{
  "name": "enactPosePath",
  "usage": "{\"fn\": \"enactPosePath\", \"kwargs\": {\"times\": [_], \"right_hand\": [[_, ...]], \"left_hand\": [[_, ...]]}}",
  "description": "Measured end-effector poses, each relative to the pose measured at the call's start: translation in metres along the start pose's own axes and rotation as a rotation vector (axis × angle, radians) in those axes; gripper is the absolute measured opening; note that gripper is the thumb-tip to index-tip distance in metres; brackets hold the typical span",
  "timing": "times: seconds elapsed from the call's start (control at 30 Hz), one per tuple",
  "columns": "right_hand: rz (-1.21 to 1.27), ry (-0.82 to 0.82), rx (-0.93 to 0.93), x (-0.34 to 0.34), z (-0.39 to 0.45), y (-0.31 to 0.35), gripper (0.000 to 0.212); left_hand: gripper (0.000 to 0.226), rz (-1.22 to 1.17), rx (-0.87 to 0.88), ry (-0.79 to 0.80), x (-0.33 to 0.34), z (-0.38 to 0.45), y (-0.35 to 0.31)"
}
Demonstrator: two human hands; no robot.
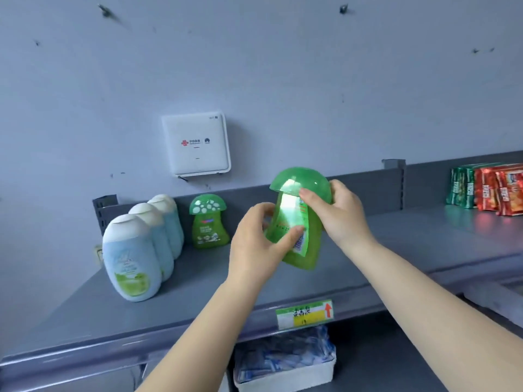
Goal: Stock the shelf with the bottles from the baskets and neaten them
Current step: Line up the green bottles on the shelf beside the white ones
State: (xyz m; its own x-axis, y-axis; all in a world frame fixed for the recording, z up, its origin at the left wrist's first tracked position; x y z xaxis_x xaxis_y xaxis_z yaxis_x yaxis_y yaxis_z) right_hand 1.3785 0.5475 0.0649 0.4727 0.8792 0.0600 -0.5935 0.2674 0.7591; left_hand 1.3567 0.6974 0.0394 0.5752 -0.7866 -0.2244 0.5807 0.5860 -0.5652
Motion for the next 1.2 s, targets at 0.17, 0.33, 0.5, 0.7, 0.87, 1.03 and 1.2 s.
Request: {"fn": "enactPosePath", "kwargs": {"times": [0.17, 0.33, 0.5, 0.7, 0.87, 1.03, 1.2], "right_hand": [[-0.078, 0.048, -0.006, 0.063, -0.013, 0.001, 0.038], [0.047, 0.222, 0.062, 0.094, -0.02, 0.0, 0.033], [0.243, 0.437, 0.19, 0.101, -0.01, -0.004, 0.031], [0.017, 0.739, 0.22, 0.104, -0.001, -0.036, 0.021], [0.112, 0.781, 0.238, 0.115, -0.007, -0.05, 0.024], [0.201, 0.697, 0.266, 0.125, -0.008, -0.065, 0.036], [0.216, 0.581, 0.308, 0.138, -0.004, -0.072, 0.038]], "left_hand": [[0.076, 0.153, 0.011, 0.05, -0.023, 0.005, 0.035], [0.057, 0.168, -0.064, 0.045, -0.034, 0.021, 0.058], [0.036, -0.111, -0.175, 0.073, -0.047, 0.035, 0.075], [0.032, -0.481, -0.294, 0.28, -0.062, 0.05, 0.088], [0.04, -0.639, -0.369, 0.351, -0.057, 0.051, 0.105], [0.034, -0.605, -0.416, 0.236, -0.05, 0.05, 0.113], [0.029, -0.365, -0.4, 0.016, -0.041, 0.054, 0.12]]}}
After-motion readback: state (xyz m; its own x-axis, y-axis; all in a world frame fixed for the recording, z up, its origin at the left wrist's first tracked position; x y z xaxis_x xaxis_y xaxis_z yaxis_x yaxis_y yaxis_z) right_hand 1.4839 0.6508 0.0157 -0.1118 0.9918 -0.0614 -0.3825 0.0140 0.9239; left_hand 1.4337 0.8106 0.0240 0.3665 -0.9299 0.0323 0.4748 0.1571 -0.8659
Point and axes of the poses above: each hand's wrist, its own z-axis towards the middle knuckle, its own x-axis out of the palm, y = z × x, the point moved 1 cm from there along z, towards the middle knuckle, and after that the axes turned 12 degrees about -y, right-handed, at the moved point
